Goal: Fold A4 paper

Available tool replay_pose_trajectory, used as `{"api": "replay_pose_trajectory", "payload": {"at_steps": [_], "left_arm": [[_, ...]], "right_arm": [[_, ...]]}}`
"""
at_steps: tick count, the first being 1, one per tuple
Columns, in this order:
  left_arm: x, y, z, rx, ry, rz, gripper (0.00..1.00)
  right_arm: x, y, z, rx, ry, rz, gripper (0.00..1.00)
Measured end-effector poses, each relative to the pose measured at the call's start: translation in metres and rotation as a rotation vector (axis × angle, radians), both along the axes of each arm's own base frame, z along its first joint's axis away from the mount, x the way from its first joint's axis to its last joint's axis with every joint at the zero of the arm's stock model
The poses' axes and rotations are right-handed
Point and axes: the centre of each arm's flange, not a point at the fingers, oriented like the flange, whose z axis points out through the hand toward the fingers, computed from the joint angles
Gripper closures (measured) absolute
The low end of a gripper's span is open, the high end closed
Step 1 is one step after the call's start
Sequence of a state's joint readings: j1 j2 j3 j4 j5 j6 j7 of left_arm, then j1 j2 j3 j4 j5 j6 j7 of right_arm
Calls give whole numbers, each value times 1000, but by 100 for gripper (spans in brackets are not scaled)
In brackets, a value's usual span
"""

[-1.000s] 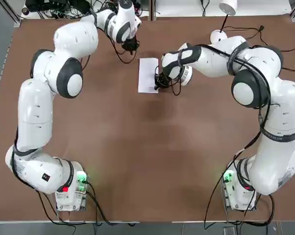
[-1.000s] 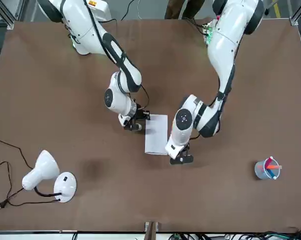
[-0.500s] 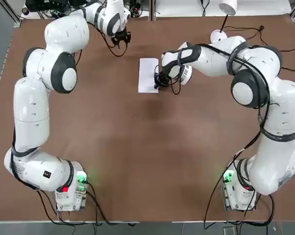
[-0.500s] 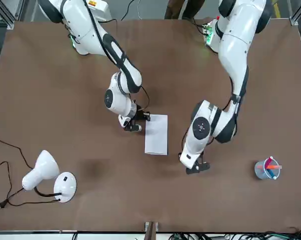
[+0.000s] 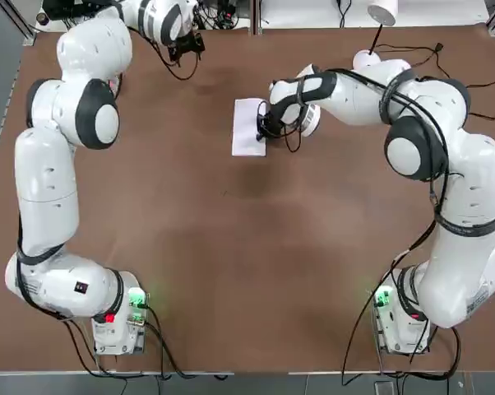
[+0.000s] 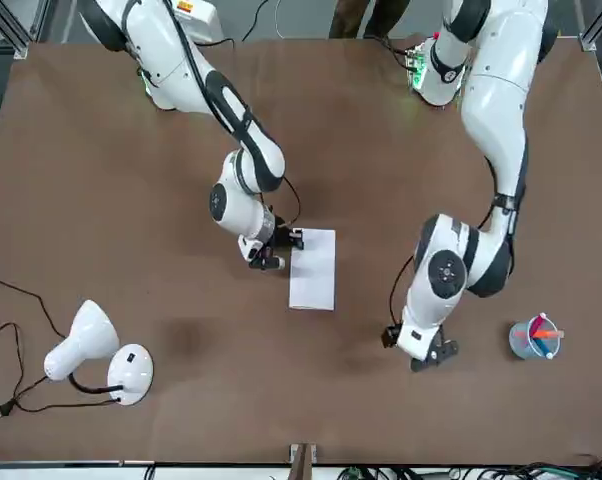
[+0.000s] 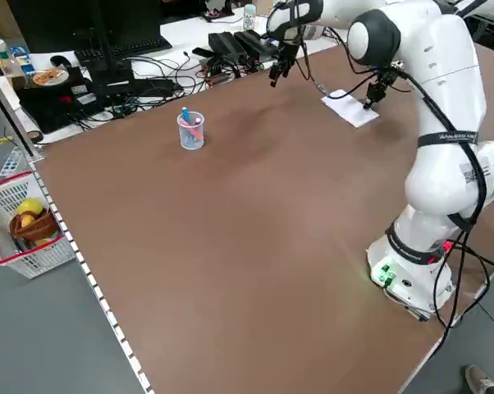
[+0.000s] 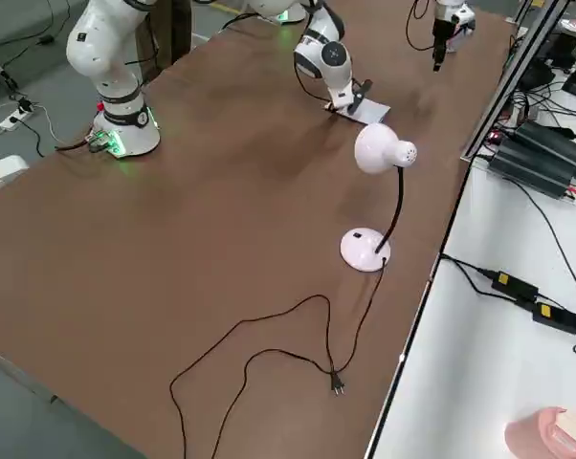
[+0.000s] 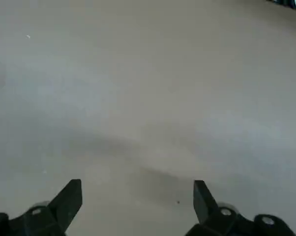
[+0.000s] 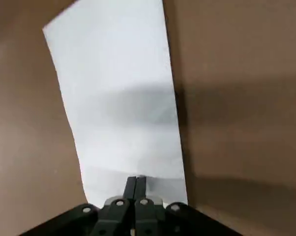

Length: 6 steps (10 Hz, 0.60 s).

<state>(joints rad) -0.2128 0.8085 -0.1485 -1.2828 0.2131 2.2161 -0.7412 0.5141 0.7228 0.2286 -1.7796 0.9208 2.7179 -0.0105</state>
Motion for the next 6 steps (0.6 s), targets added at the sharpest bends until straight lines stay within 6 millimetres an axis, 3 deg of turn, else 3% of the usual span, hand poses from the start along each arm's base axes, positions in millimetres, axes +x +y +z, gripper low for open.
{"api": "replay_pose_trajectory", "payload": {"at_steps": [6], "left_arm": [[14, 42, 9, -3, -14, 3, 0]], "right_arm": [[23, -7, -13, 0, -49, 19, 99]]}}
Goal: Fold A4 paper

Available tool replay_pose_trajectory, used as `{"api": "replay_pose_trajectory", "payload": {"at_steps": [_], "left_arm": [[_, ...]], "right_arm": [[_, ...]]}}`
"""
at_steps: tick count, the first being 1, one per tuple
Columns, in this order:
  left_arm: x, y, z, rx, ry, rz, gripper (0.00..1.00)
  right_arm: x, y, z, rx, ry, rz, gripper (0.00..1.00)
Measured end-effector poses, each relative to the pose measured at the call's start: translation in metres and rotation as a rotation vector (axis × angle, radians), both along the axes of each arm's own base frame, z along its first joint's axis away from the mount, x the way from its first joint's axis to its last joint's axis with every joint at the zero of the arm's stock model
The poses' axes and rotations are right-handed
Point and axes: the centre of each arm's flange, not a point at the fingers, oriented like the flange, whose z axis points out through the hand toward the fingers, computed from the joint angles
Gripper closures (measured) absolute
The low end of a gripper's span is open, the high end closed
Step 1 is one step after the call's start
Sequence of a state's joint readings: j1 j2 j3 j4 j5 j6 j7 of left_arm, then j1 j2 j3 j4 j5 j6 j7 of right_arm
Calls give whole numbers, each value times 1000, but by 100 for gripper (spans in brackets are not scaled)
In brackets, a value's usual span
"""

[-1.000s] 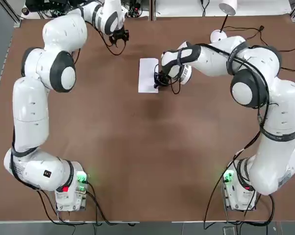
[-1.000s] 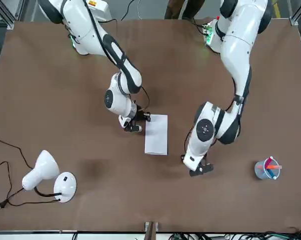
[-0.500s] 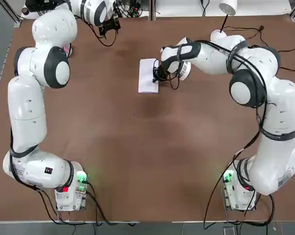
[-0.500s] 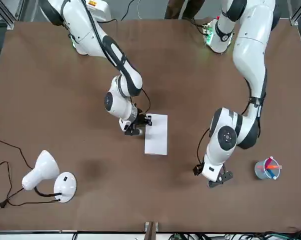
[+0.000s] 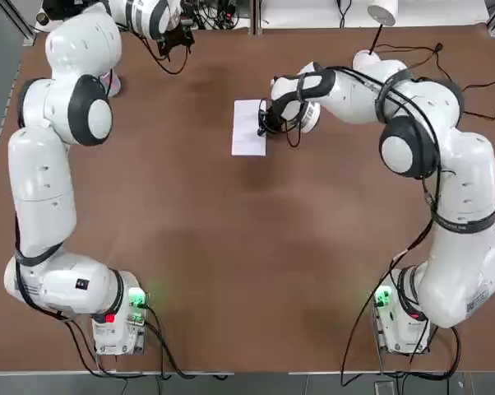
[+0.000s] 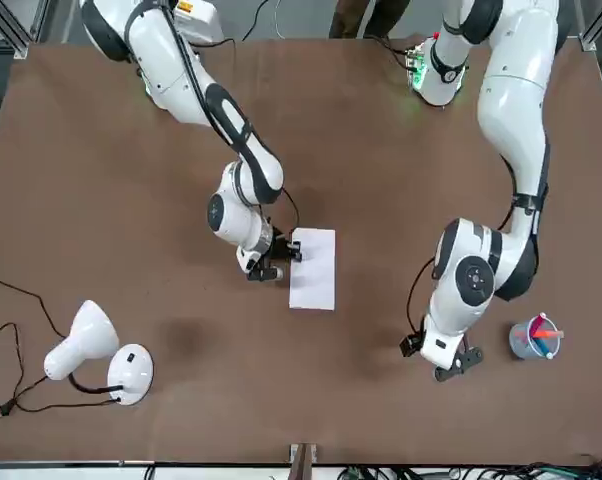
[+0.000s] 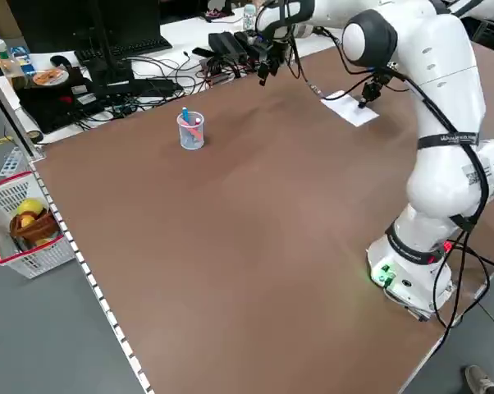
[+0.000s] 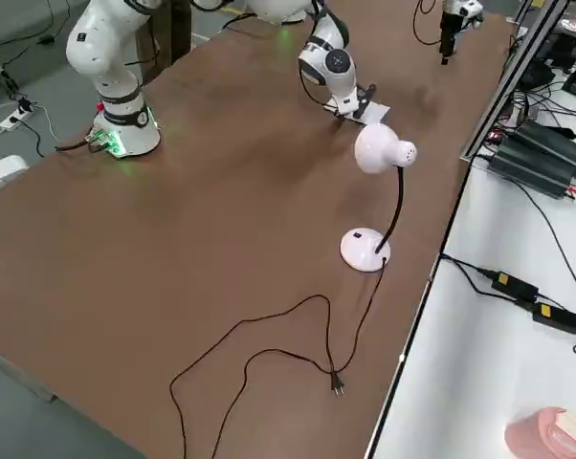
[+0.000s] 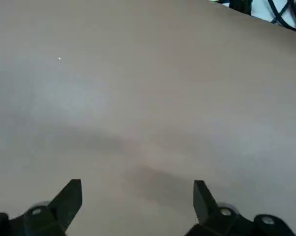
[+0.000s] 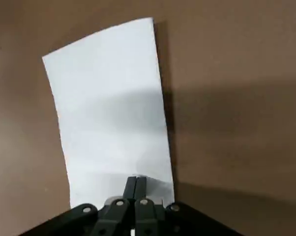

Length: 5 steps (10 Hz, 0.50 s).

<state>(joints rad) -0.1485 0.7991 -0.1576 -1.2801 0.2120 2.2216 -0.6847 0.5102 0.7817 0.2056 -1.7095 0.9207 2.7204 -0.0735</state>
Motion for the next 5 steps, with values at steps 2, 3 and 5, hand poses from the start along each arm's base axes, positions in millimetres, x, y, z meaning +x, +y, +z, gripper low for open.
{"api": "replay_pose_trajectory", "payload": {"at_steps": [2, 3, 5], "left_arm": [[11, 38, 23, -9, -35, -50, 0], [16, 66, 44, -19, -55, -89, 0], [9, 119, 95, -49, -74, -201, 0]], "right_arm": [[11, 1, 6, 14, -23, -3, 99], [16, 2, 10, 19, -33, -6, 99], [23, -5, 10, 13, -51, -5, 99]]}}
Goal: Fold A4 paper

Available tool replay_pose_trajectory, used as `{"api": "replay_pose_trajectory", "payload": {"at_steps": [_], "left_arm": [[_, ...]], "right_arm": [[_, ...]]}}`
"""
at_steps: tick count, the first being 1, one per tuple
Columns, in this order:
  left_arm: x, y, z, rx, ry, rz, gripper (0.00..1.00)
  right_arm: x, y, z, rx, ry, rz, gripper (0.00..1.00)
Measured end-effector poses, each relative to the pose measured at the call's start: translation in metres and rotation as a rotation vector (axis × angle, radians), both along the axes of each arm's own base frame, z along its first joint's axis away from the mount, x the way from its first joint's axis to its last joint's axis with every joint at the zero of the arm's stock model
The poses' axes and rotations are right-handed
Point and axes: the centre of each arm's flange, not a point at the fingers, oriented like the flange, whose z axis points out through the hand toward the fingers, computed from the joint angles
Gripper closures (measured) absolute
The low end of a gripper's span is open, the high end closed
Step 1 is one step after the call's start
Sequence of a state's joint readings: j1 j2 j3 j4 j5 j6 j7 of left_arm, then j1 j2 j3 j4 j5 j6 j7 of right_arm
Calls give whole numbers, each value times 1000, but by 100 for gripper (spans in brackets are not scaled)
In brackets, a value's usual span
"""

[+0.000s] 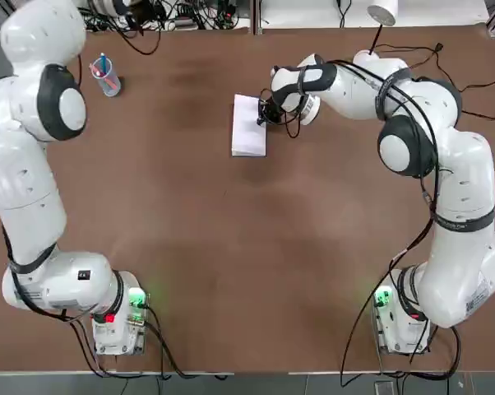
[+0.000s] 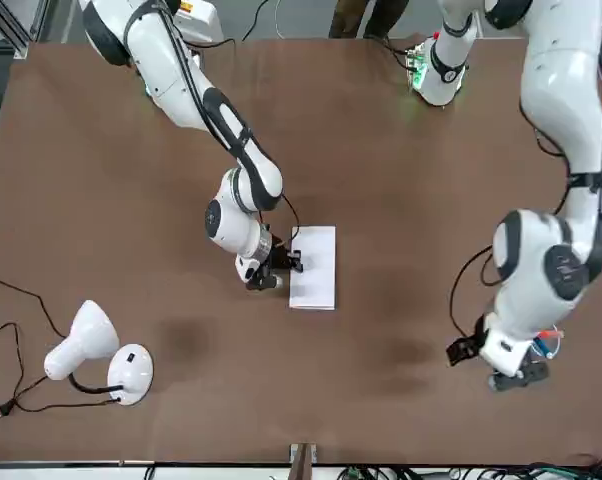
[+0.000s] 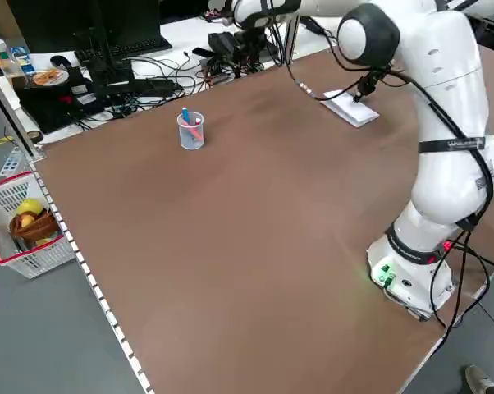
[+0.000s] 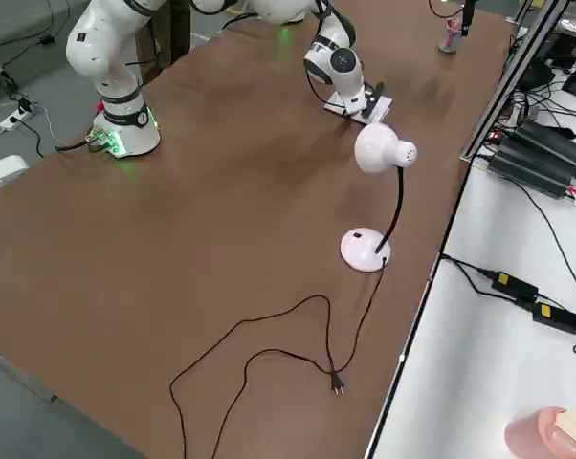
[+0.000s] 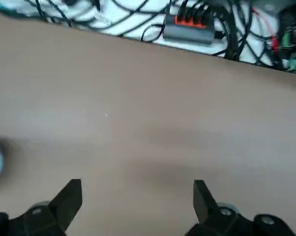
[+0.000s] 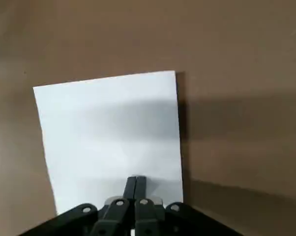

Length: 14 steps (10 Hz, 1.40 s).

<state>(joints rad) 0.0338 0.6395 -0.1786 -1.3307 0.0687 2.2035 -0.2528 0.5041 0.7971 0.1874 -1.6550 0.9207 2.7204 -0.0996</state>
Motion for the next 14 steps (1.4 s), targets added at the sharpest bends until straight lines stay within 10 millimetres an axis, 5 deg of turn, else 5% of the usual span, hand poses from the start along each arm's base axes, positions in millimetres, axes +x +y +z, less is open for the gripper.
{"api": "replay_pose_trajectory", "payload": {"at_steps": [2, 4, 8, 10, 14], "left_arm": [[-25, 55, 47, 24, 38, -92, 0], [-57, 89, 105, 39, 97, -140, 0], [-147, 80, 226, 50, 214, -160, 0], [-179, 67, 254, 111, 250, -147, 0], [-200, 68, 267, 85, 243, -79, 0]], "right_arm": [[7, -3, -2, -2, -12, -1, 99], [15, 0, -5, 8, -21, -6, 99], [36, -3, -3, 17, -52, -27, 99], [45, -6, 0, 21, -67, -37, 99], [54, -6, 1, 27, -82, -45, 99]]}}
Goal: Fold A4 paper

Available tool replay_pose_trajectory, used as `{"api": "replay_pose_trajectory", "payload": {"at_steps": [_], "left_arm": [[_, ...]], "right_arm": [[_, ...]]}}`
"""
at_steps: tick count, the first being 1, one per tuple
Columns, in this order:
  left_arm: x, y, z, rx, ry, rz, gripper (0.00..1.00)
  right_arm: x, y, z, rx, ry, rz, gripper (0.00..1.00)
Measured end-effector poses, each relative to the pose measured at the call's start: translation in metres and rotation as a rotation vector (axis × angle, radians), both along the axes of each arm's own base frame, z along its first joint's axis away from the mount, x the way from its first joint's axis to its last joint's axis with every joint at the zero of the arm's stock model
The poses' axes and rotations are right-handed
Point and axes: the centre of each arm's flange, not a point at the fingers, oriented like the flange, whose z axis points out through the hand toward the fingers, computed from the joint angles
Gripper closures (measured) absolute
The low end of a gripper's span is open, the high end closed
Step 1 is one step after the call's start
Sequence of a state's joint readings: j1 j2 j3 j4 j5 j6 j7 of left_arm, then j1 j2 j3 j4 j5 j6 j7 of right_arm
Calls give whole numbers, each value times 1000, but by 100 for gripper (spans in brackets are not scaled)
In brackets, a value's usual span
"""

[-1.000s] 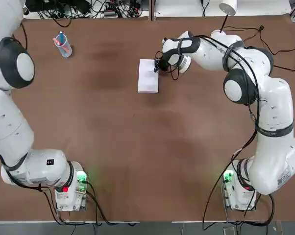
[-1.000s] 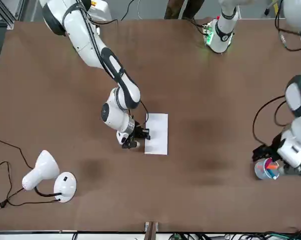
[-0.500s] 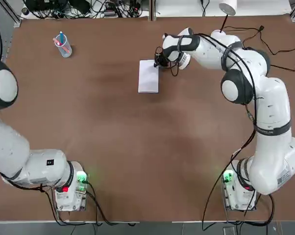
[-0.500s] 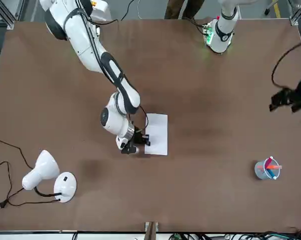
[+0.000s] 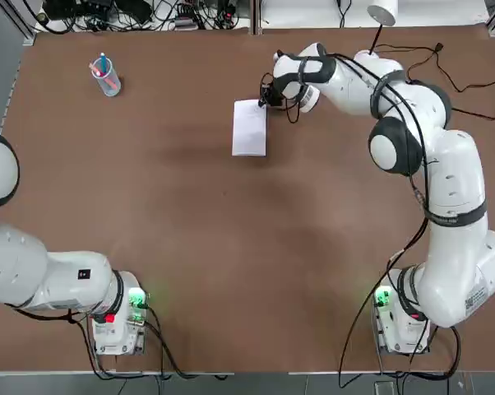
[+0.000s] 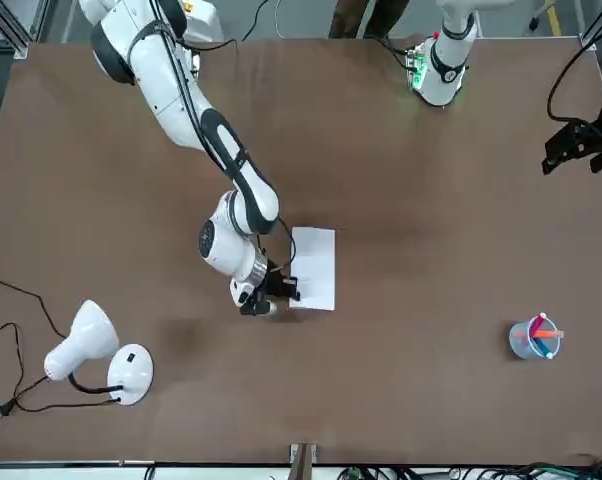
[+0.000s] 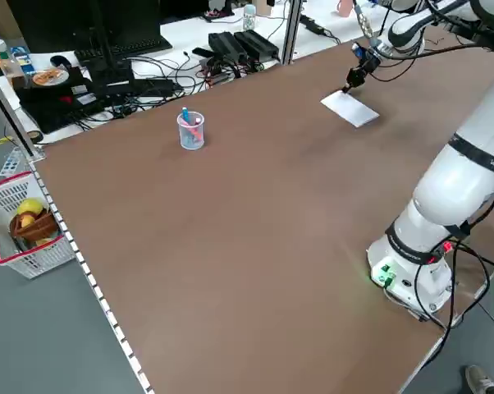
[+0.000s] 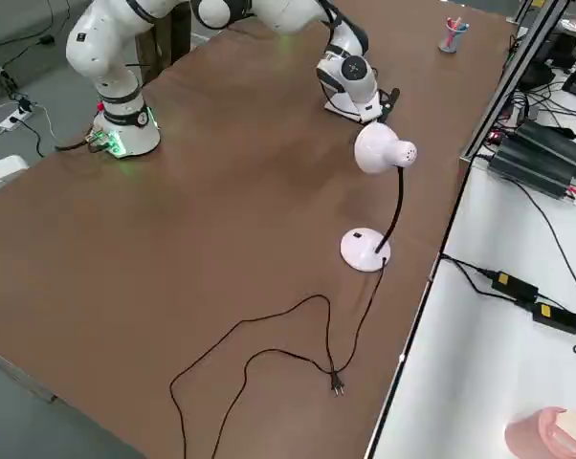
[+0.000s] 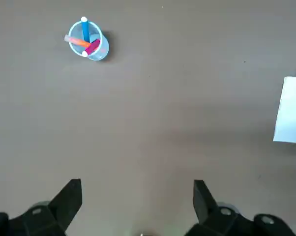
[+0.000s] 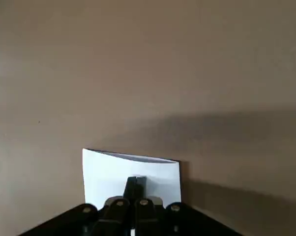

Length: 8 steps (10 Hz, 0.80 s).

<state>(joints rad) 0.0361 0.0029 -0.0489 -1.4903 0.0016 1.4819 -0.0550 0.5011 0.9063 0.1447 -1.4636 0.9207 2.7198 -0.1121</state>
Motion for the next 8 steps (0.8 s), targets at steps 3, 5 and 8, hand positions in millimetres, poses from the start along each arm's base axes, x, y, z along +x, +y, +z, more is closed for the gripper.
{"api": "replay_pose_trajectory", "payload": {"at_steps": [3, 5, 8], "left_arm": [[4, -1, -14, -1, -1, 47, 0], [13, -1, -33, -2, -30, 48, 0], [19, -3, -56, -3, -46, 45, 0]], "right_arm": [[8, 1, -1, 6, -13, -6, 99], [19, -7, 5, 9, -23, -11, 99], [33, -17, 40, 30, 25, 65, 98]]}}
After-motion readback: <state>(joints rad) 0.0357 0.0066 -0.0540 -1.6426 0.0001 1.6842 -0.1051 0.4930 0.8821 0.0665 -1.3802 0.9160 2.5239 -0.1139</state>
